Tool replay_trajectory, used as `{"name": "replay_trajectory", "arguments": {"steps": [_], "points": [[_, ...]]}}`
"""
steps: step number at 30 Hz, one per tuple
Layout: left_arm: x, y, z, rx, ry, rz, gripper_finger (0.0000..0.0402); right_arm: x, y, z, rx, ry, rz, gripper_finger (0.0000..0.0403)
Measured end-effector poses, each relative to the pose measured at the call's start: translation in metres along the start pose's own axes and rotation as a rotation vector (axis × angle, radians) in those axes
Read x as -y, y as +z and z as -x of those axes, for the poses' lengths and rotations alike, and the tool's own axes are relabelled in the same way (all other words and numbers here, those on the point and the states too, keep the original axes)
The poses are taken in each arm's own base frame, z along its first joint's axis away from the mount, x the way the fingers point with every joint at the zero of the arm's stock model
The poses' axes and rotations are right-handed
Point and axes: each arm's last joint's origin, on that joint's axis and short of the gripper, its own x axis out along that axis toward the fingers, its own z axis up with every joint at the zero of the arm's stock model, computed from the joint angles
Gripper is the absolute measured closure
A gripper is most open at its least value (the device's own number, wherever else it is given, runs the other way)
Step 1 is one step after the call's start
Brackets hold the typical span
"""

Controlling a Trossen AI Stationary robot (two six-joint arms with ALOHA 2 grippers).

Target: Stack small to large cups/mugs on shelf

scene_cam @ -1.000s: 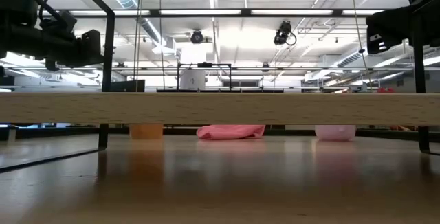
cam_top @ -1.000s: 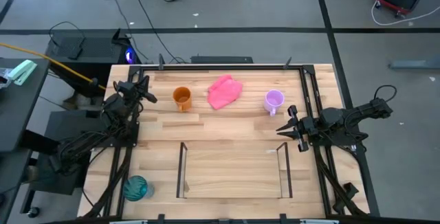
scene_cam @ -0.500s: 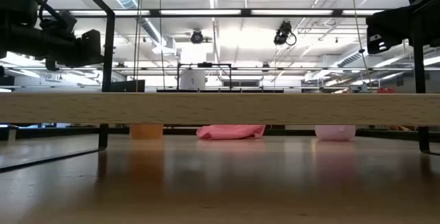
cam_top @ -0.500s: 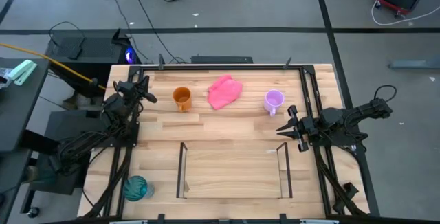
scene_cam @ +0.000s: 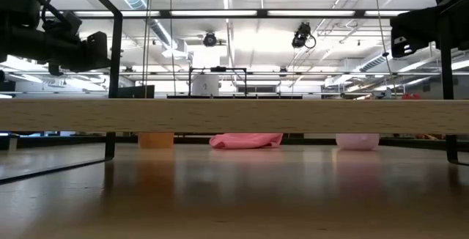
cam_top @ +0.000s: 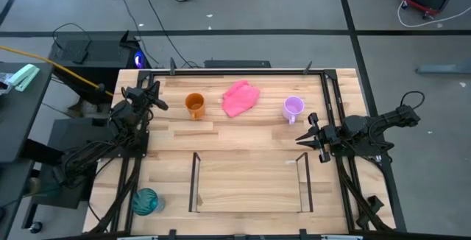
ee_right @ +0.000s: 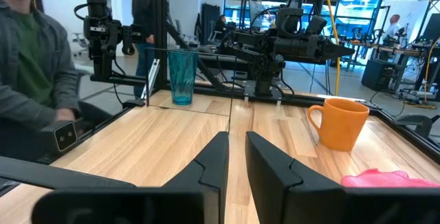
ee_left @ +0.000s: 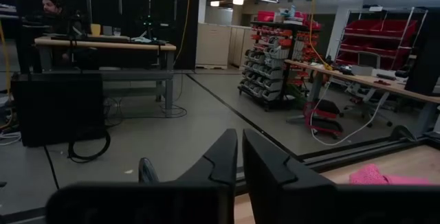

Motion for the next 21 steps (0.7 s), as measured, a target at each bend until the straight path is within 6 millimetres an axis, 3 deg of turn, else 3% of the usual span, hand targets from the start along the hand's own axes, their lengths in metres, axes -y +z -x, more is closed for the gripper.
{"name": "replay_trajectory", "arguments": {"steps": [21], "points": [[0.0, 0.0, 0.0, 0.0, 0.0, 0.0, 0.0368, 0.0, 0.0, 0.0, 0.0, 0.0, 0.0, 0.0345]]}}
